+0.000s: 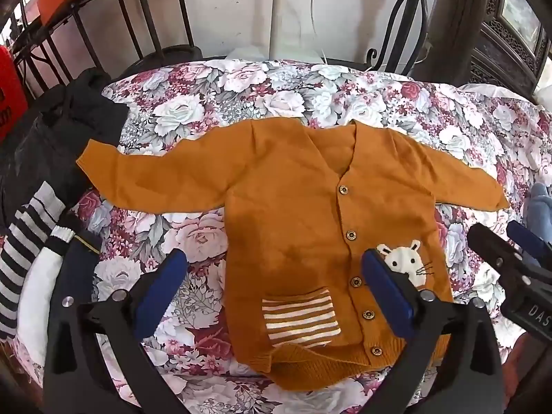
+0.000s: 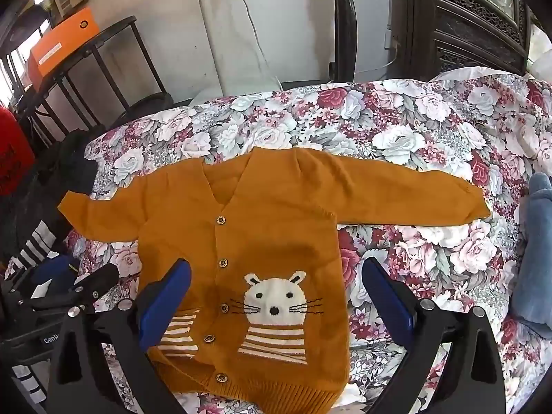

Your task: Fold small clothes

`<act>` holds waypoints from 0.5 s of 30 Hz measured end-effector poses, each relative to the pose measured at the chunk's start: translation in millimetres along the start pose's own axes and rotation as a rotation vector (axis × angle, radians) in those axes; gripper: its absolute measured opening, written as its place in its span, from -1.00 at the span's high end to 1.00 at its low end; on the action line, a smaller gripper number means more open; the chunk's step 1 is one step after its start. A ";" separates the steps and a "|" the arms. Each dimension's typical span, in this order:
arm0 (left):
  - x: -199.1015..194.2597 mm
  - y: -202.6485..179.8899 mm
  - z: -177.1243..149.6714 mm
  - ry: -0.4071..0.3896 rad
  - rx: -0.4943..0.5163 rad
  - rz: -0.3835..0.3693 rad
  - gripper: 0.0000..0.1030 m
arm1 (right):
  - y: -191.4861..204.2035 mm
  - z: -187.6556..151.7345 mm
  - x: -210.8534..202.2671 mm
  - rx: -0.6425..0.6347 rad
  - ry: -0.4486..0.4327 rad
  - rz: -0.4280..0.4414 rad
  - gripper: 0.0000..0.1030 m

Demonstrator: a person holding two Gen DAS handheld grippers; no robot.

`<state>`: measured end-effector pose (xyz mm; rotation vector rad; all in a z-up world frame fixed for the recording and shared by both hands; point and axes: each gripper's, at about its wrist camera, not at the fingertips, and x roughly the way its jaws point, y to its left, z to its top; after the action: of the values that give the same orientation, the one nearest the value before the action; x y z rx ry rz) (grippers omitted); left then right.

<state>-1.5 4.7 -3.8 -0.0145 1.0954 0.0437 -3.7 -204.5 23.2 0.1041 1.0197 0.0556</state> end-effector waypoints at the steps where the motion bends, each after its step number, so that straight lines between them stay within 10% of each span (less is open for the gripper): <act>1: 0.0 -0.4 -0.5 0.000 0.000 0.001 -0.91 | 0.1 -0.2 -0.4 0.000 -0.001 0.000 -0.93; 15: 0.3 -0.6 -1.2 0.001 0.000 0.004 -0.91 | -0.4 1.0 0.9 0.004 0.001 0.003 -0.93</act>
<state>-2.4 4.1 -4.6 -0.0124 1.0962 0.0479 -2.4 -204.9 23.0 0.1092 1.0203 0.0559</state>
